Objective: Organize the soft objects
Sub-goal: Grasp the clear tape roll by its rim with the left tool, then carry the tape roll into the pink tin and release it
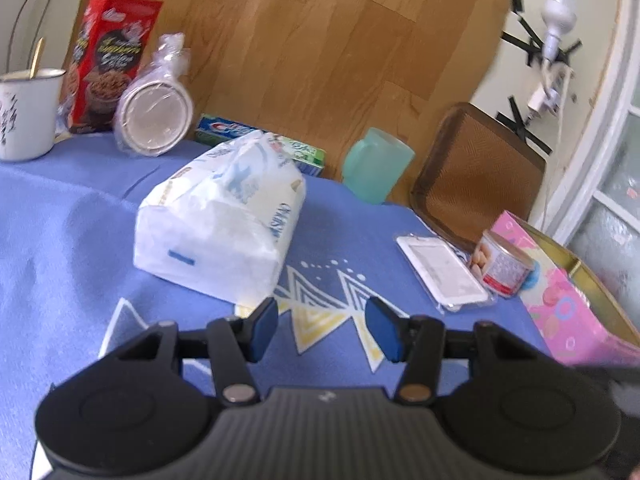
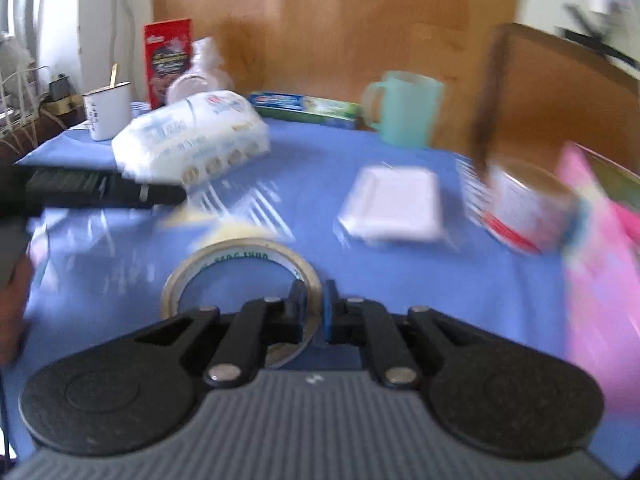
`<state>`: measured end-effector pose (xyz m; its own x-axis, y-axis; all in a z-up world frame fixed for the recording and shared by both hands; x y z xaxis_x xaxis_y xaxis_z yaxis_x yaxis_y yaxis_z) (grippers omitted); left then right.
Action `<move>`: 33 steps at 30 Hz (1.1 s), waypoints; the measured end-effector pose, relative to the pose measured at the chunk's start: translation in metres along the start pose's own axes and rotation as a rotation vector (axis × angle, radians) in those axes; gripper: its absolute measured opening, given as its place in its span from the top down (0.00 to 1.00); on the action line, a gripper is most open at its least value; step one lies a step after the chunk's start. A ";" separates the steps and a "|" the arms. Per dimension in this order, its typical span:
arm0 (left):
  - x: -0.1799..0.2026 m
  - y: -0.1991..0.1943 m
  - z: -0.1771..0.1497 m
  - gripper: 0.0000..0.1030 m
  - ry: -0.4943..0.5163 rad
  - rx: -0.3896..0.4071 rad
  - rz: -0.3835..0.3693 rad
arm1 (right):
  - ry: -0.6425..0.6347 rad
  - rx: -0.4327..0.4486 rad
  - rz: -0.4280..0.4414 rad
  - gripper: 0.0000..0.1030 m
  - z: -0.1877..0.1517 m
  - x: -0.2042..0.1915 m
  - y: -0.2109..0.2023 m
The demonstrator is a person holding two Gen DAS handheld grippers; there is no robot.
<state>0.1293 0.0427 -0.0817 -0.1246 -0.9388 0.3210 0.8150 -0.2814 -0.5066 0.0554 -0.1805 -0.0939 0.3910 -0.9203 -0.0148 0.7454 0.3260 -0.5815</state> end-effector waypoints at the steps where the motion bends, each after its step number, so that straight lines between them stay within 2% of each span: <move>1: 0.004 0.001 -0.001 0.53 0.024 -0.009 -0.007 | 0.021 0.013 -0.023 0.89 -0.008 0.005 -0.010; 5: 0.030 -0.001 -0.008 0.53 0.113 -0.065 -0.024 | 0.119 0.064 -0.063 0.85 -0.032 0.016 -0.046; 7: 0.052 -0.010 -0.015 0.53 0.113 -0.104 -0.102 | 0.130 0.094 -0.041 0.79 -0.037 0.017 -0.058; 10: 0.090 -0.021 -0.030 0.58 0.198 -0.171 -0.164 | 0.101 0.133 0.019 0.51 -0.039 0.013 -0.073; 11: 0.100 -0.023 -0.035 0.60 0.238 -0.187 -0.168 | 0.089 0.131 0.049 0.38 -0.040 0.008 -0.074; 12: 0.110 -0.024 -0.041 0.62 0.281 -0.204 -0.171 | 0.079 0.136 0.063 0.33 -0.042 0.005 -0.076; 14: 0.123 -0.024 -0.050 0.65 0.342 -0.239 -0.163 | 0.039 0.123 0.074 0.33 -0.048 -0.002 -0.075; 16: 0.130 -0.021 -0.059 0.75 0.366 -0.282 -0.161 | -0.011 0.107 0.048 0.30 -0.053 -0.007 -0.072; 17: 0.131 -0.021 -0.064 0.75 0.371 -0.300 -0.155 | -0.027 0.106 0.040 0.28 -0.055 -0.009 -0.071; 20: 0.134 -0.024 -0.071 0.76 0.426 -0.270 -0.124 | -0.028 0.101 0.025 0.20 -0.054 -0.008 -0.066; 22: 0.135 -0.025 -0.073 0.76 0.422 -0.253 -0.115 | 0.014 0.101 0.052 0.16 -0.052 -0.005 -0.060; 24: 0.137 -0.024 -0.072 0.76 0.407 -0.251 -0.121 | 0.001 0.113 0.069 0.24 -0.052 -0.010 -0.062; 26: 0.139 -0.026 -0.068 0.76 0.395 -0.240 -0.115 | -0.015 0.120 0.048 0.25 -0.052 -0.016 -0.064; 29: 0.151 -0.031 -0.053 0.76 0.386 -0.208 -0.161 | 0.012 0.154 0.016 0.26 -0.049 -0.009 -0.072; 33: 0.191 -0.034 -0.030 0.76 0.436 -0.152 -0.235 | 0.038 0.249 -0.065 0.26 -0.035 0.014 -0.098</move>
<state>0.0610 -0.1334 -0.0269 -0.5453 -0.8330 0.0933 0.6494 -0.4902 -0.5814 -0.0313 -0.2327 -0.0650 0.3210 -0.9469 -0.0178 0.8801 0.3052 -0.3638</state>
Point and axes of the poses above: each gripper's, at about its wrist camera, not at the fingertips, and y roughly the way its jaws point, x to its right, z to its top, the point moved 7 cm from there along y, roughly the way its jaws point, and after that the axes turned 3 degrees about z, right-handed, at the moved point
